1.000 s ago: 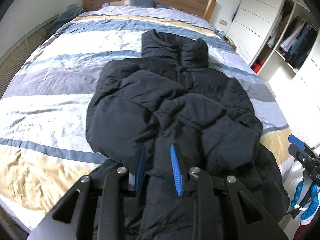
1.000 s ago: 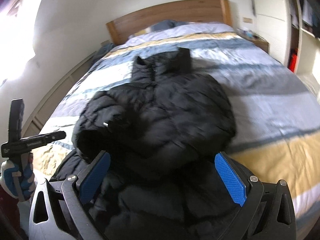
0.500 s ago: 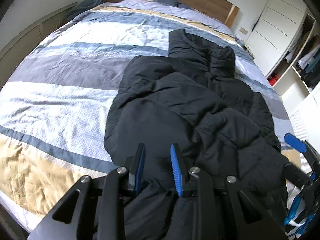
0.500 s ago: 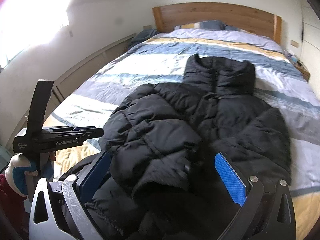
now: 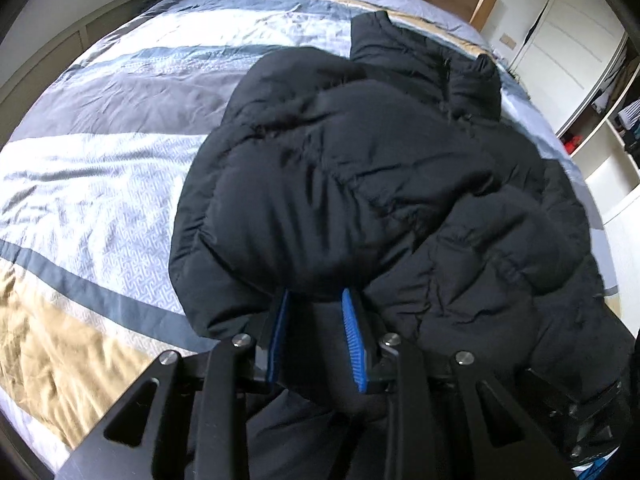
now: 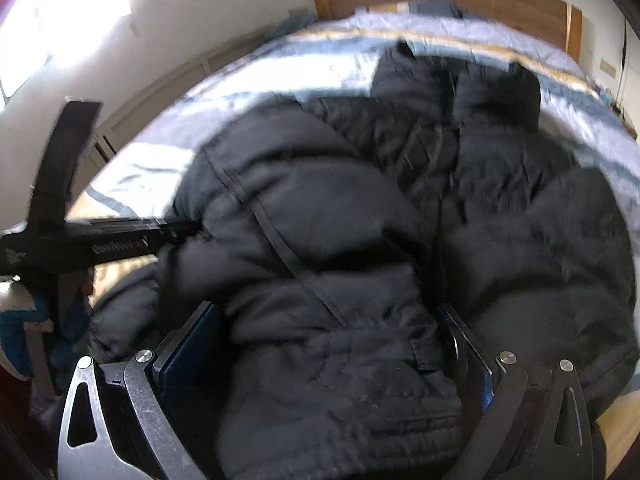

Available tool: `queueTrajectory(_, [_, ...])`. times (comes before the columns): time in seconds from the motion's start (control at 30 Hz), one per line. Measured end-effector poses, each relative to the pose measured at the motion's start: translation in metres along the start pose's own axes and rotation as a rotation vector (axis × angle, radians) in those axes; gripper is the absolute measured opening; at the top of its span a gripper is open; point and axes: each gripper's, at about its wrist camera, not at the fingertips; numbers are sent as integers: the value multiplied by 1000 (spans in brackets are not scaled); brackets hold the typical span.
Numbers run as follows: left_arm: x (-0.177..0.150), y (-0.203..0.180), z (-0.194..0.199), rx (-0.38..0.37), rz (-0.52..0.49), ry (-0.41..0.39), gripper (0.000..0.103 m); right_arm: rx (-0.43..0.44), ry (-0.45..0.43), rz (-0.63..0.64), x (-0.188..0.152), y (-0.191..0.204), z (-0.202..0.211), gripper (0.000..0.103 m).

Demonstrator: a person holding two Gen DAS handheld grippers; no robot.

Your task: Fold large clothes

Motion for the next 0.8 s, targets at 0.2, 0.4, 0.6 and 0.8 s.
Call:
queueTrajectory(0.2, [-6,-7,22,41,-31,-22,27,6,-14,-5,-9,-1,15,102])
queueTrajectory(0.4, [-19,-28,53,10,-52,-84,27,-46,-81,-5,-11,-5,50,102])
queueTrajectory(0.6, [-35,-52,35,33,-81,-56,27,-95,-22,-17,-23,-16,41,102])
queueTrajectory(0.8, [-41,-52,34,33,-89,-74,27,-112,23,-21,-31,-24,32,102])
Point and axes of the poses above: each gripper's, at about its wrist camera, not at the fingertips, and z roughly against the way its jaws point, y to its left, x to its top, and after that the axes turned 13 degrees about x, right-handed
